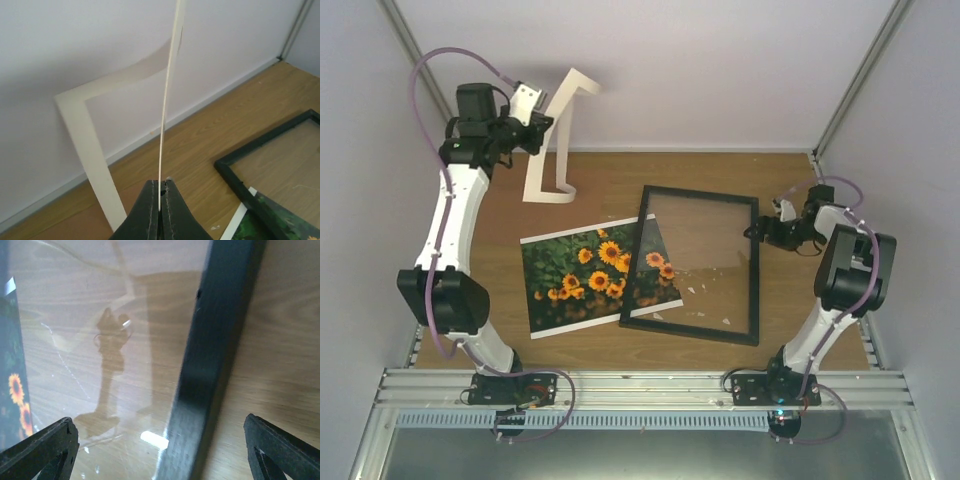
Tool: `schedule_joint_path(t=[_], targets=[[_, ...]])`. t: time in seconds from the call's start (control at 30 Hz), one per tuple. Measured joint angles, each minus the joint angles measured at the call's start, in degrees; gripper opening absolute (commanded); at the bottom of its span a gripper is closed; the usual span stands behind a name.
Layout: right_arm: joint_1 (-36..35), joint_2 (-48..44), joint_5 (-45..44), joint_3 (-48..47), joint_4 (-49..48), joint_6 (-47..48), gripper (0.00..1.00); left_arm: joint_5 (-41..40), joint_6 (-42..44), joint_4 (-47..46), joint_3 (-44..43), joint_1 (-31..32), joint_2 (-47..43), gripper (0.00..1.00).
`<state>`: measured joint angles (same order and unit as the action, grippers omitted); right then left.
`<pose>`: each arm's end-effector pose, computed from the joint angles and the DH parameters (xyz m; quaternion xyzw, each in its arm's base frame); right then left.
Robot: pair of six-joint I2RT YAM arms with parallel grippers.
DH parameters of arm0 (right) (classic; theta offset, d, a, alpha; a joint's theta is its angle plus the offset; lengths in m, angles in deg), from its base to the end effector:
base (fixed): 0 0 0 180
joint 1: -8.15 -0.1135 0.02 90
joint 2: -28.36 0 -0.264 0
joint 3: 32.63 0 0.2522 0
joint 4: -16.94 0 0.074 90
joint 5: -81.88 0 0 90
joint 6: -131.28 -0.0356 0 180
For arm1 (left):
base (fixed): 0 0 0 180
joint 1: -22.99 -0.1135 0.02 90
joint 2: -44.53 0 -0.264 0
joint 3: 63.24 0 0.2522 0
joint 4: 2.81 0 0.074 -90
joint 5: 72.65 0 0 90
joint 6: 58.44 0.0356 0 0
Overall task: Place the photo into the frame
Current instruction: Move the photo frame to the center of the board.
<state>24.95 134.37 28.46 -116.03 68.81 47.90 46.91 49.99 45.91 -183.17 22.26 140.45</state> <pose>0.3441 -0.0817 0.1715 0.0413 0.9408 0.2785 0.1886 0.3732 -0.0128 0.4348 0.2612 0.7833 -0.1250 0.5501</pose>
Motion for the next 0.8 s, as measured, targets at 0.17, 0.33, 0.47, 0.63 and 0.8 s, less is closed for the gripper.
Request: schedule_joint_path(t=[0.17, 0.33, 0.47, 0.63, 0.8], targets=[[-2.89, 4.74, 4.33, -0.15, 0.04, -2.05, 0.90, 1.18, -0.96, -0.79, 0.00, 2.58, 3.37, 0.00], [-8.28, 8.35, 9.11, -3.56, -2.12, -5.38, 0.90, 1.79, -1.25, -0.74, -0.11, 3.69, 6.10, 0.00], [-12.57, 10.62, 12.09, -5.73, -3.93, -8.00, 0.91, 1.44, 0.83, -0.46, -0.11, 6.40, 6.62, 0.00], [-12.98, 11.10, 14.25, -6.14, -4.76, -9.53, 0.90, -0.68, 5.25, -0.70, 0.68, 15.52, 6.36, 0.00], [-10.12, 11.04, 15.13, -6.16, -4.57, -9.64, 0.89, -4.52, 7.30, -1.44, 12.72, 28.09, 1.64, 0.00]])
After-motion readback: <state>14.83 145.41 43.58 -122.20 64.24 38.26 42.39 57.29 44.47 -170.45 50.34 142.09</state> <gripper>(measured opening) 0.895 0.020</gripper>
